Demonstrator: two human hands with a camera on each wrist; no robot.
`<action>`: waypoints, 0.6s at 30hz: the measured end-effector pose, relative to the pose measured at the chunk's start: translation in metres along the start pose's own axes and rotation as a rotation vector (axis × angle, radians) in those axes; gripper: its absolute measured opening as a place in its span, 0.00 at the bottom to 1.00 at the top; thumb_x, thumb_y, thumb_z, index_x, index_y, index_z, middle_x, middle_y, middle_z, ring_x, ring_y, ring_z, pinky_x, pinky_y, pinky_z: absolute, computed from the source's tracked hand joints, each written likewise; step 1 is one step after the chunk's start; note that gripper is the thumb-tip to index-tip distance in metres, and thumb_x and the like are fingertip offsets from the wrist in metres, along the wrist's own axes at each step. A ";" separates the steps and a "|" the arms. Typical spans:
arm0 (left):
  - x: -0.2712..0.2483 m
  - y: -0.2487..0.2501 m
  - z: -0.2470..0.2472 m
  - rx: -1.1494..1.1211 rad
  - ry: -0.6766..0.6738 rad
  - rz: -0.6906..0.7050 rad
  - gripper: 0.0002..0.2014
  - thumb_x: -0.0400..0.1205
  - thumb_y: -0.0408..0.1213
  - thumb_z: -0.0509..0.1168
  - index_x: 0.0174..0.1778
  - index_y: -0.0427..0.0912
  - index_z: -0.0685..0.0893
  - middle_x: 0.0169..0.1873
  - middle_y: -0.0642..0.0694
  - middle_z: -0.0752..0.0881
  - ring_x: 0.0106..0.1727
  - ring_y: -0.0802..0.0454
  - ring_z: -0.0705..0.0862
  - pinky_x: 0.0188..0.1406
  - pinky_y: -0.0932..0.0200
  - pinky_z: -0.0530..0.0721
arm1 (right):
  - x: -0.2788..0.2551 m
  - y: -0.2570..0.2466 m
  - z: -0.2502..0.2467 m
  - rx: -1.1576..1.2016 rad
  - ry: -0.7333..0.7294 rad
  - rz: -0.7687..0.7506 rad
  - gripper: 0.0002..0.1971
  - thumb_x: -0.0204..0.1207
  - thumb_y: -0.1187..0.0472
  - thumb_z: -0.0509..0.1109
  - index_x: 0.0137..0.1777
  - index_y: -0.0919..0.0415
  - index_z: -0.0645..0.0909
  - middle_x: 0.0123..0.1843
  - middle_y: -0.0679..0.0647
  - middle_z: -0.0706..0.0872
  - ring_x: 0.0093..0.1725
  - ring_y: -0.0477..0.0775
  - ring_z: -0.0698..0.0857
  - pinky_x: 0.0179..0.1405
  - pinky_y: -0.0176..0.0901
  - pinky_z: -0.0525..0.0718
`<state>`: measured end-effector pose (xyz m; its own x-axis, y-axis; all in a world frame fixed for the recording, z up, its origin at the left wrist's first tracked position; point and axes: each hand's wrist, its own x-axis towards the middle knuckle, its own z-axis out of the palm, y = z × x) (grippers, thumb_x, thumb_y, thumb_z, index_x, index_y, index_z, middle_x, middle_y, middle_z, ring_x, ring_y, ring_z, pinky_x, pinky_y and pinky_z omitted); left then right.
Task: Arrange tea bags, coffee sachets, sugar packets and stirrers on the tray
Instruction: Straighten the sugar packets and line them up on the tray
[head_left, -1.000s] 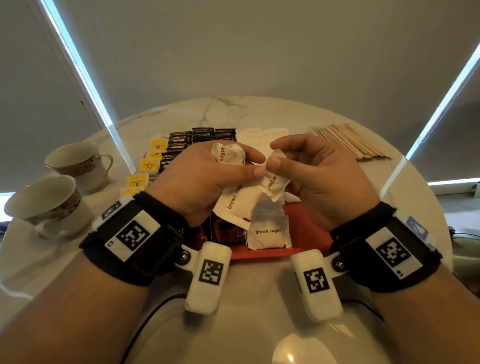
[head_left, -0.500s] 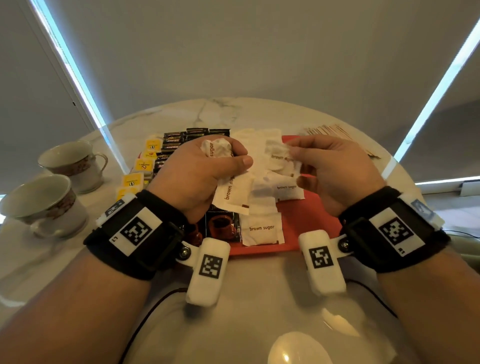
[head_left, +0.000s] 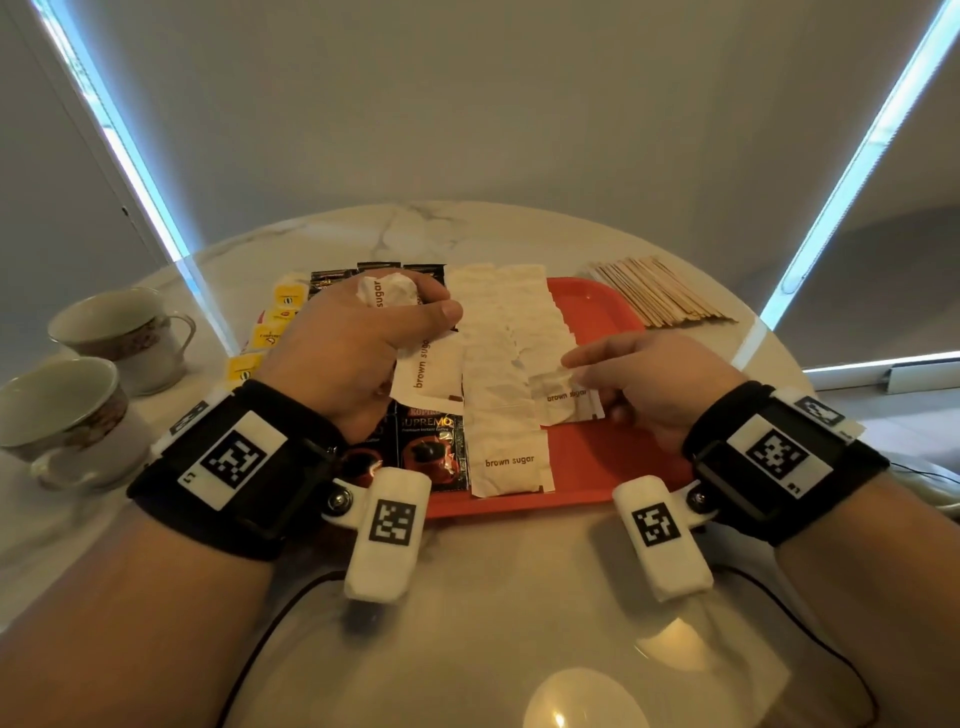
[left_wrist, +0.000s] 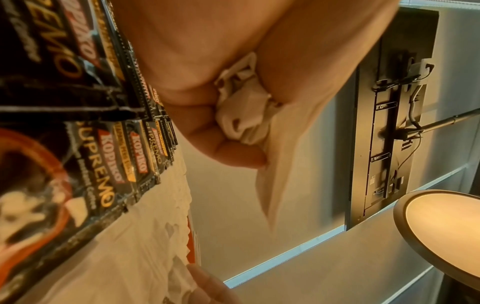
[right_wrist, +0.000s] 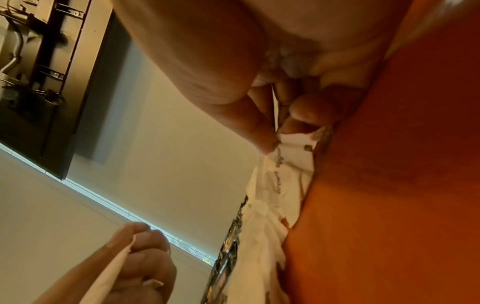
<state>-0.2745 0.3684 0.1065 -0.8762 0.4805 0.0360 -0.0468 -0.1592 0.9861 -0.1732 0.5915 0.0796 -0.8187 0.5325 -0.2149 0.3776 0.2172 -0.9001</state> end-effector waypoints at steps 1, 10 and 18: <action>0.000 0.000 0.000 0.001 0.000 0.001 0.07 0.78 0.26 0.77 0.43 0.42 0.88 0.33 0.45 0.90 0.34 0.50 0.90 0.31 0.53 0.89 | 0.001 0.000 0.000 0.029 0.014 0.007 0.05 0.77 0.65 0.77 0.47 0.54 0.92 0.45 0.61 0.92 0.38 0.58 0.81 0.39 0.48 0.81; -0.001 0.003 0.000 -0.022 -0.004 0.006 0.07 0.75 0.28 0.77 0.41 0.43 0.88 0.32 0.46 0.90 0.34 0.50 0.90 0.31 0.54 0.90 | -0.021 -0.001 0.016 0.529 0.093 -0.110 0.05 0.85 0.62 0.69 0.53 0.54 0.87 0.66 0.67 0.88 0.72 0.72 0.82 0.77 0.69 0.76; -0.001 0.000 0.001 -0.041 0.013 0.006 0.07 0.80 0.26 0.75 0.41 0.43 0.87 0.32 0.46 0.90 0.35 0.49 0.90 0.31 0.53 0.89 | -0.020 -0.013 0.021 0.487 0.121 -0.189 0.04 0.83 0.55 0.71 0.51 0.49 0.88 0.52 0.42 0.90 0.57 0.45 0.86 0.65 0.51 0.82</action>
<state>-0.2734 0.3688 0.1071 -0.8825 0.4687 0.0396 -0.0611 -0.1978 0.9783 -0.1710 0.5614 0.0873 -0.7864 0.6176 -0.0126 -0.0395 -0.0706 -0.9967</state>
